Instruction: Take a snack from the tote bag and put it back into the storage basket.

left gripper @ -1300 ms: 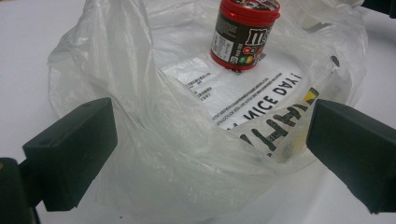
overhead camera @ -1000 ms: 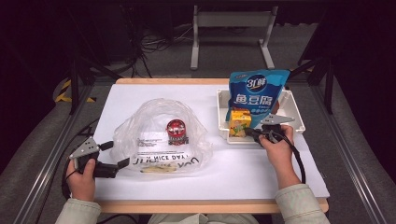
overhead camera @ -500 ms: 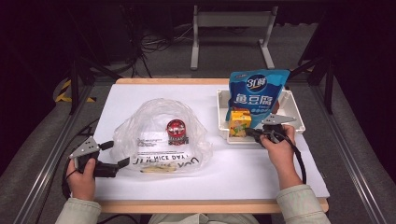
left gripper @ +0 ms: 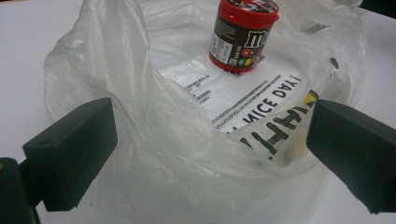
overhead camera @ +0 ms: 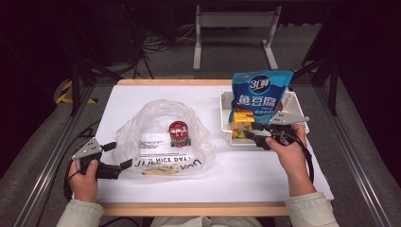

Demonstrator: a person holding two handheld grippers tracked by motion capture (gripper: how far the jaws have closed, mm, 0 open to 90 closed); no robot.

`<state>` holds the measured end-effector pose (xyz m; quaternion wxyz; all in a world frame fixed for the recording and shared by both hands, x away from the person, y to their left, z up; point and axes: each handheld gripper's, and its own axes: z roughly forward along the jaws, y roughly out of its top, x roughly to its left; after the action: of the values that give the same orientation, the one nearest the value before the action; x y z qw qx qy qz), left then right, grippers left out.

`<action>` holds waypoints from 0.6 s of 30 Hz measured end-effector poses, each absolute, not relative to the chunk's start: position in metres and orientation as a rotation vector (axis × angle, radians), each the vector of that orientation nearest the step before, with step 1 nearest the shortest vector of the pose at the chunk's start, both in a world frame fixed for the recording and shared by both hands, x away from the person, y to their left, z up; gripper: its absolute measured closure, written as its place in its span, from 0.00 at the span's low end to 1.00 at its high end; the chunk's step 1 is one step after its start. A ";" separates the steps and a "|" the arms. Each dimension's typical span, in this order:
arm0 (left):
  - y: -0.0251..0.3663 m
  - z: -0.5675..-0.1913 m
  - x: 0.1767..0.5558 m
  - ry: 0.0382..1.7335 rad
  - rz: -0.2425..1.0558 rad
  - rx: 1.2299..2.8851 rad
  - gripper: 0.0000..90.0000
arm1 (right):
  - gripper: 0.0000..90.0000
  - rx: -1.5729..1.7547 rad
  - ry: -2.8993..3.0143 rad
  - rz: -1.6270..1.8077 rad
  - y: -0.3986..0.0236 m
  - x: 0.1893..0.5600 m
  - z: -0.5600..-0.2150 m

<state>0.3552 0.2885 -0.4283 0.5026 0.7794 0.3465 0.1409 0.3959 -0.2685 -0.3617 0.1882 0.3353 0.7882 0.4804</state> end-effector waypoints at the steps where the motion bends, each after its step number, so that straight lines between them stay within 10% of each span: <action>1: 0.289 -0.428 0.355 0.837 0.340 1.883 0.03 | 0.53 0.943 2.217 1.352 -0.268 0.396 -0.362; 18: 0.287 -0.428 0.355 0.835 0.342 1.885 0.03 | 0.27 0.833 2.274 1.444 -0.227 0.386 -0.337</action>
<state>0.3548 0.2867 -0.4277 0.5019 0.7801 0.3456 0.1416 0.3858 -0.2272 -0.3370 0.1603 0.2916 0.7961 0.5055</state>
